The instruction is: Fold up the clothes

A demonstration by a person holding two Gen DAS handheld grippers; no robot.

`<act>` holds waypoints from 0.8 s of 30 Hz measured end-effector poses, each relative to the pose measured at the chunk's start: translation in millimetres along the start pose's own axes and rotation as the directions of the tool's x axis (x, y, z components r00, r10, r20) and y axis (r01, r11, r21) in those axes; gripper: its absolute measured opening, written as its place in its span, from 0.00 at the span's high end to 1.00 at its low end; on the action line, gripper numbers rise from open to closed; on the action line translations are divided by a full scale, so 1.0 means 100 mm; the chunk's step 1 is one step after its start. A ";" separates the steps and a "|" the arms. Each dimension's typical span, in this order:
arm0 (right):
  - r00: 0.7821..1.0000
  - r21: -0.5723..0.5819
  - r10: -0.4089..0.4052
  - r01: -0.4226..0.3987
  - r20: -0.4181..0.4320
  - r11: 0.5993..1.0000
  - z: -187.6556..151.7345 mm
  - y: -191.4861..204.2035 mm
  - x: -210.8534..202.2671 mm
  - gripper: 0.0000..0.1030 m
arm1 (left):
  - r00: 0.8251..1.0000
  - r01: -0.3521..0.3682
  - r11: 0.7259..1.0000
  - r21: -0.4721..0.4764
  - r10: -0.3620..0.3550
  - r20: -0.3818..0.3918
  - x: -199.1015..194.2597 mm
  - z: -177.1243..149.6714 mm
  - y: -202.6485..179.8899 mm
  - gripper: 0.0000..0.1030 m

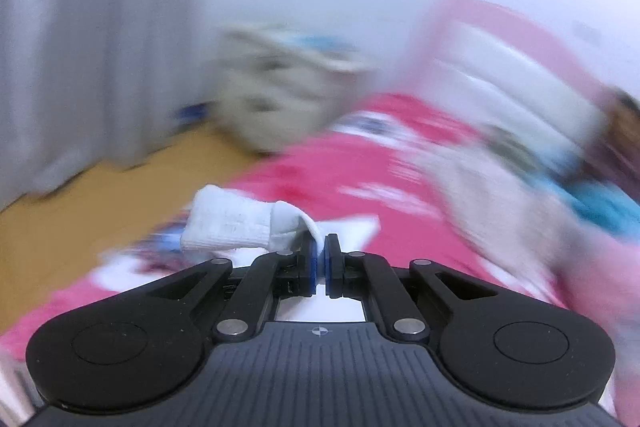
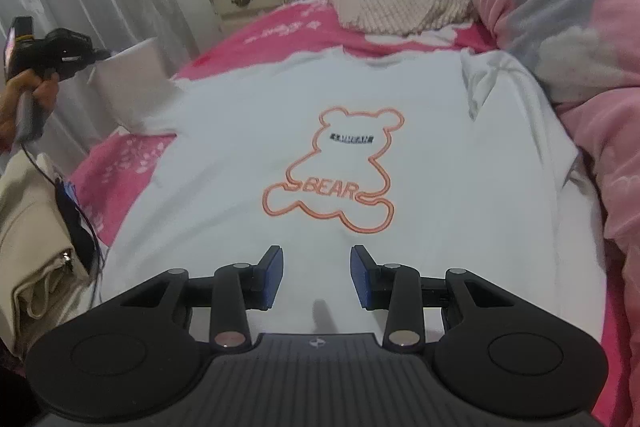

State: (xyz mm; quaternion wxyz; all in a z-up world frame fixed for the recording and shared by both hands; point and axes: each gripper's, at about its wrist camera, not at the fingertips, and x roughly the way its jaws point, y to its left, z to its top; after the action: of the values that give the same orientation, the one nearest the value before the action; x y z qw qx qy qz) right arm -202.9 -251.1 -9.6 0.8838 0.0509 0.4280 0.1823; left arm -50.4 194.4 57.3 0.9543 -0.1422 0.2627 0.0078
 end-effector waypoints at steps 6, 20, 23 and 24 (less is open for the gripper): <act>0.999 0.001 -0.014 0.014 0.033 1.000 -0.07 0.02 -0.20 0.61 | 0.966 0.260 0.832 0.491 -0.228 -0.126 -0.52 -1.10 -0.93 0.94; 0.972 0.058 0.224 -0.220 -0.067 0.974 0.35 0.07 0.40 0.60 | 0.849 0.407 0.868 0.284 -0.245 -0.467 -0.64 -1.61 -0.88 0.61; 0.942 0.134 0.329 -0.318 -0.071 0.939 0.63 0.15 0.74 0.60 | 0.877 0.347 0.899 0.268 -0.209 -0.433 -0.50 -1.56 -0.85 0.60; 0.927 0.155 0.367 -0.353 -0.074 0.923 0.72 0.20 0.88 0.60 | 0.874 0.342 0.902 0.264 -0.202 -0.442 -0.45 -1.56 -0.85 0.60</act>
State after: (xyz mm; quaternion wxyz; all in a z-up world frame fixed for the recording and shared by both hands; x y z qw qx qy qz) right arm -103.0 -195.2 -24.7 0.8066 0.1807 0.4673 0.3136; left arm -159.4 72.2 -25.3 0.8805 -0.0128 0.4284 -0.2028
